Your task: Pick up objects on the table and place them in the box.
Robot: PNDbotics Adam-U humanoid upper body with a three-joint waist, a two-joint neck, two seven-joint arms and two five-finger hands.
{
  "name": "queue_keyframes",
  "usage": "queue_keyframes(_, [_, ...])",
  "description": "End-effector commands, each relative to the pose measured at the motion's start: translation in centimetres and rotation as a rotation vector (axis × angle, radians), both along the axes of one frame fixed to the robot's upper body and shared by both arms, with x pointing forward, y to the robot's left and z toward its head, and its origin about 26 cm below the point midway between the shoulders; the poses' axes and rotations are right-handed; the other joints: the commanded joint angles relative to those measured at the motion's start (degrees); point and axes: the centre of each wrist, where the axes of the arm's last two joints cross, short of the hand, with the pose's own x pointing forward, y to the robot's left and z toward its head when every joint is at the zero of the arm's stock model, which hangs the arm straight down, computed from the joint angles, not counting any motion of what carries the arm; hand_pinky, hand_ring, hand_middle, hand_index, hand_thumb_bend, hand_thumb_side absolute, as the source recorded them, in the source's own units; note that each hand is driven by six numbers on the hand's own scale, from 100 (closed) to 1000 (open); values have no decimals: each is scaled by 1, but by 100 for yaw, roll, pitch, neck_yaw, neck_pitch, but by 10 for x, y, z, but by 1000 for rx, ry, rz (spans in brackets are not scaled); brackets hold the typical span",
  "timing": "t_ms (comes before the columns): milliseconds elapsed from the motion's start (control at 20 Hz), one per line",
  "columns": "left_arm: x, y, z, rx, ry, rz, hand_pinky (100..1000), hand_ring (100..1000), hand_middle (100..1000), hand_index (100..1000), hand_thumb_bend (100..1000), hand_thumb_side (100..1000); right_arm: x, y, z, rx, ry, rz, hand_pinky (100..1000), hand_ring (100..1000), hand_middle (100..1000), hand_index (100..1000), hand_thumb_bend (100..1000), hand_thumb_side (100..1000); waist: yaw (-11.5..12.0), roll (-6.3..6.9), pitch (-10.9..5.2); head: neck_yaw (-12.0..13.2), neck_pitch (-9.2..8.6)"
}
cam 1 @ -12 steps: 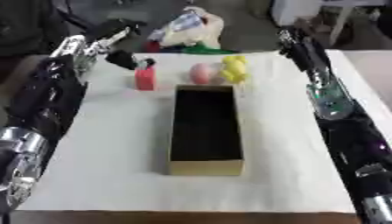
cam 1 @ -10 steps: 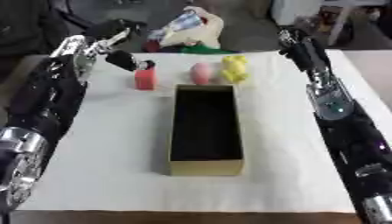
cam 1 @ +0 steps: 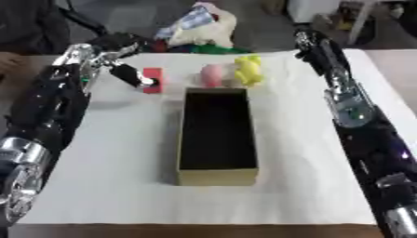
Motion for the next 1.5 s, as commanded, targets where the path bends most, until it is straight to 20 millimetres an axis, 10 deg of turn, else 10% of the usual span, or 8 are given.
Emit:
queue_keyframes(50, [0,16,20,27,-35,40,735,762,786,1000,538,555,2,1,18,-4,-45,6,714,654,652,879,100,963,-8,13,-56,-6,-43])
queue_keyframes(1500, [-4,36,27,7,-165,79,699,705,695,977,245,348,4,2,34,13,-89,30,713,655,651,878,100,981,-263,24,589,-83,-267])
